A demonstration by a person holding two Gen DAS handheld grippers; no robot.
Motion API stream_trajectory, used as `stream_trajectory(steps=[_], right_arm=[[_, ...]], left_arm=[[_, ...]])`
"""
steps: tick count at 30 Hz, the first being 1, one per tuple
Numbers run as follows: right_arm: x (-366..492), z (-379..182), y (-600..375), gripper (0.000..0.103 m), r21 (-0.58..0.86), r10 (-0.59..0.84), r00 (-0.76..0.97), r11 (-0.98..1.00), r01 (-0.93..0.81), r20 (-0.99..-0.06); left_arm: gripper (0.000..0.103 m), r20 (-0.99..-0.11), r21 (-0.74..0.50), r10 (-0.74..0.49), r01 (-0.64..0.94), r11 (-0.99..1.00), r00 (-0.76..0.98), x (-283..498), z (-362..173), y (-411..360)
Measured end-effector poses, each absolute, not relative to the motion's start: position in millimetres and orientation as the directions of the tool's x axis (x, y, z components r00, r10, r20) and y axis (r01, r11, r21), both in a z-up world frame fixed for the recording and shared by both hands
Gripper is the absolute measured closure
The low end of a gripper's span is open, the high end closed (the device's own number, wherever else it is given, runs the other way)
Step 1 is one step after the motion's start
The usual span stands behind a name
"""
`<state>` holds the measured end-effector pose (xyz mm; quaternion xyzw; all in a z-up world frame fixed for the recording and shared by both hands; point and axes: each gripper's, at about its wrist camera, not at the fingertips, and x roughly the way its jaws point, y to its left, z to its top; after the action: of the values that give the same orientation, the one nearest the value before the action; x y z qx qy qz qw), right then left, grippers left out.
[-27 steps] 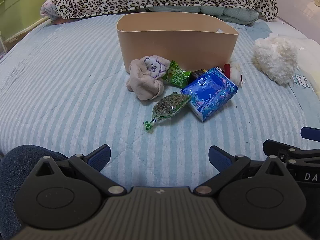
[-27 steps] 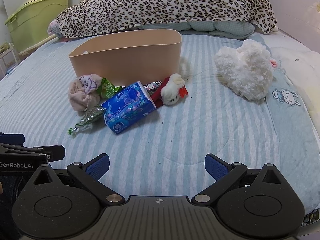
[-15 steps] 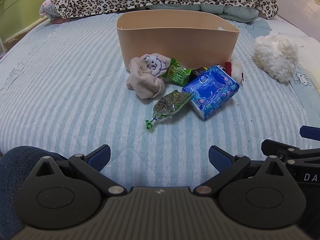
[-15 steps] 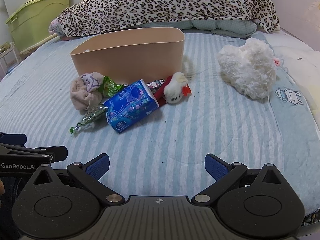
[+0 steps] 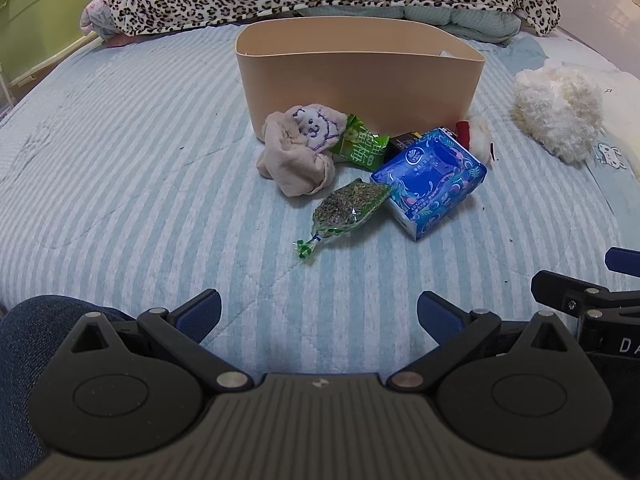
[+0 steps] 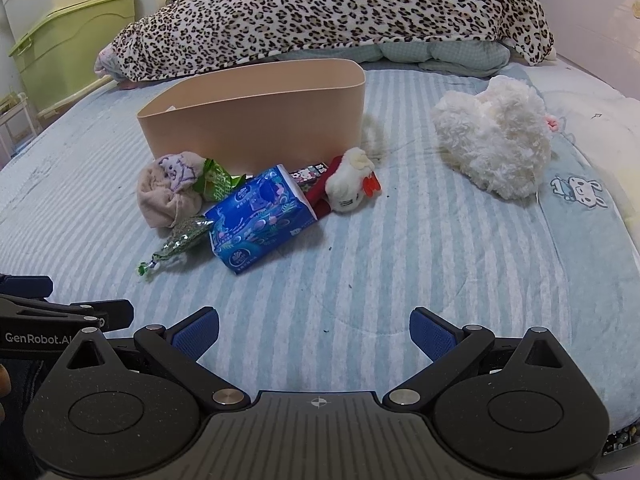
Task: Organize objects
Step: 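Move both tools toward the pile of items in front of the basket, then grasp the blue tissue pack with right tool while left tool grasps the seaweed bag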
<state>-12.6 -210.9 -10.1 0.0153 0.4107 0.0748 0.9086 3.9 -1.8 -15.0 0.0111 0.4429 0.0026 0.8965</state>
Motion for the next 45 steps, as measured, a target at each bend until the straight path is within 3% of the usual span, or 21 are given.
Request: stream_trajectory(steps=[22,29,35,45], right_arm=[[36,-24,-209,0.003,0.162,0.260,0.668,0.965,-0.205,-0.697],[60,-34,-210,0.013,0.246,0.323,0.639,0.946,-0.210,-0.698],[85,-47,-212,0.025,0.370,0.399,0.592,0.912,-0.177,-0.700],[112,-61,-204,0.041,0.429,0.429,0.568,0.892,-0.144,-0.702]], left_arm=[[0.000,-0.818,0.056,0.065,-0.034,0.998,0.572,55,-36,16],[0.000,-0.820,0.087,0.074,-0.005,0.996,0.567,81,-49,18],[0.000,-0.825,0.059,0.032,0.029,0.998,0.564,97,-61,18],[0.000,-0.812,-0.013,-0.050,0.068,0.998,0.581,117,-77,15]])
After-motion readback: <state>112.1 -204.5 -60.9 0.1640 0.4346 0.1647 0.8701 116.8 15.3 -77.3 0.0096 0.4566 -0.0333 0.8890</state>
